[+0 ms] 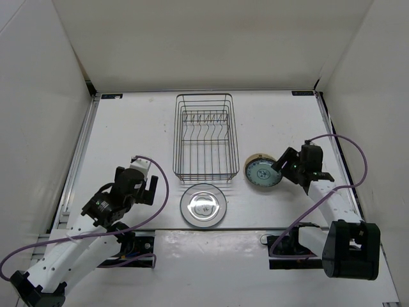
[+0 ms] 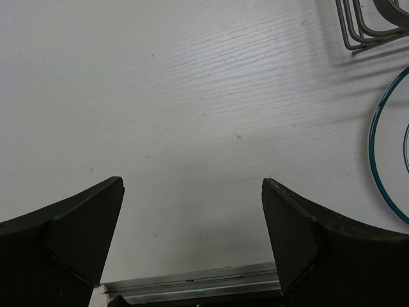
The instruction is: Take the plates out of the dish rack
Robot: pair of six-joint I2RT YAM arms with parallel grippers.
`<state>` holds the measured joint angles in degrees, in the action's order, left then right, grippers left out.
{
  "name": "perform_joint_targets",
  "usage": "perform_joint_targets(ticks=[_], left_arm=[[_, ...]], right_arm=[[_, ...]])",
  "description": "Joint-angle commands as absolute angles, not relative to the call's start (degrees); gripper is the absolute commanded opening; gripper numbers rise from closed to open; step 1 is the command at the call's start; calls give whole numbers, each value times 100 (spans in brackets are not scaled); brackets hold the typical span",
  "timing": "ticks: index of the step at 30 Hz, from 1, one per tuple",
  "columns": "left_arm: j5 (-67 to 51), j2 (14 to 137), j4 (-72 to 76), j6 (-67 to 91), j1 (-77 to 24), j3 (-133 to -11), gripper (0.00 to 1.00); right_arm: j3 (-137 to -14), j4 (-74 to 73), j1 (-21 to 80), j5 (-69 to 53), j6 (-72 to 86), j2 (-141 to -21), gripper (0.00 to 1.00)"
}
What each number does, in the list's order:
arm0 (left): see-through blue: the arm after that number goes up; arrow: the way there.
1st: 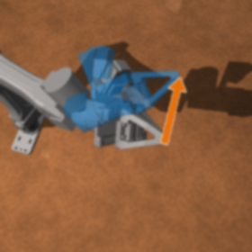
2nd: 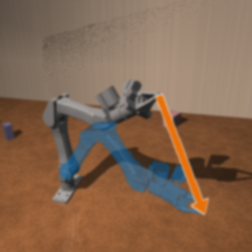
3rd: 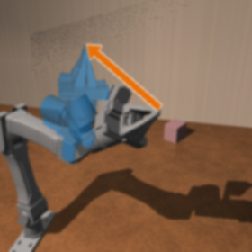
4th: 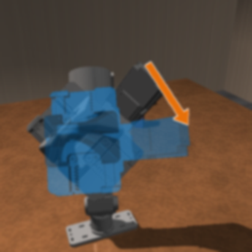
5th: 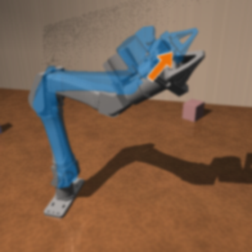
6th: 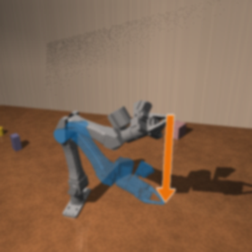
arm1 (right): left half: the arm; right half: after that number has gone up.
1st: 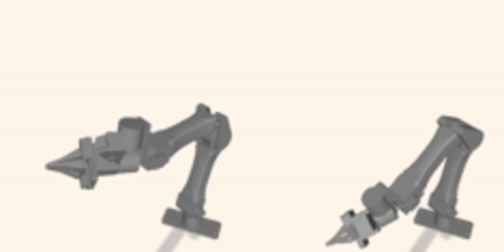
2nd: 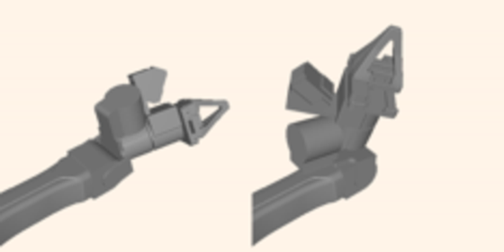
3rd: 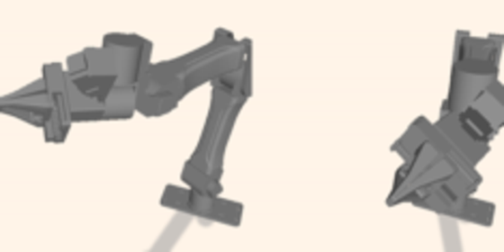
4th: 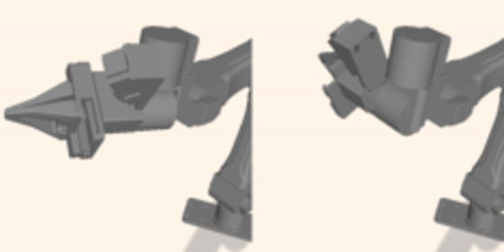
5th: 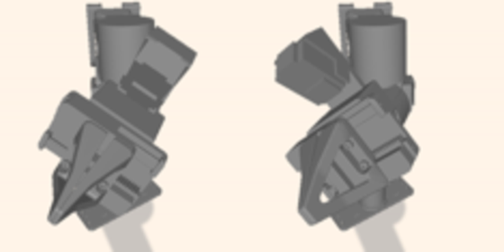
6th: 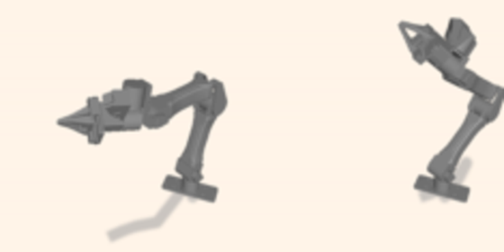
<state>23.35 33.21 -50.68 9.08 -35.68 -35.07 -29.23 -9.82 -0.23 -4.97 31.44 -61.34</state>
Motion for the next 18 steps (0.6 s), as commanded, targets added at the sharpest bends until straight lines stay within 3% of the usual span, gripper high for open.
perform_joint_targets(ticks=[1,3,11,18], left_arm=[[2382,3322,-5106,940,-3542,-3533,100],[2391,3296,-5080,949,-3542,-3533,100],[2382,3278,-5080,949,-3542,-3533,100],[2408,3296,-5071,940,-3542,-3524,100]], right_arm=[[-3120,-1027,-140,-589,3068,-6196,73],[-3486,-1335,-150,-273,3024,-6301,90],[-4280,-3232,-132,536,2804,-6276,90],[-4306,-3620,-105,-1071,2233,-5170,90]])
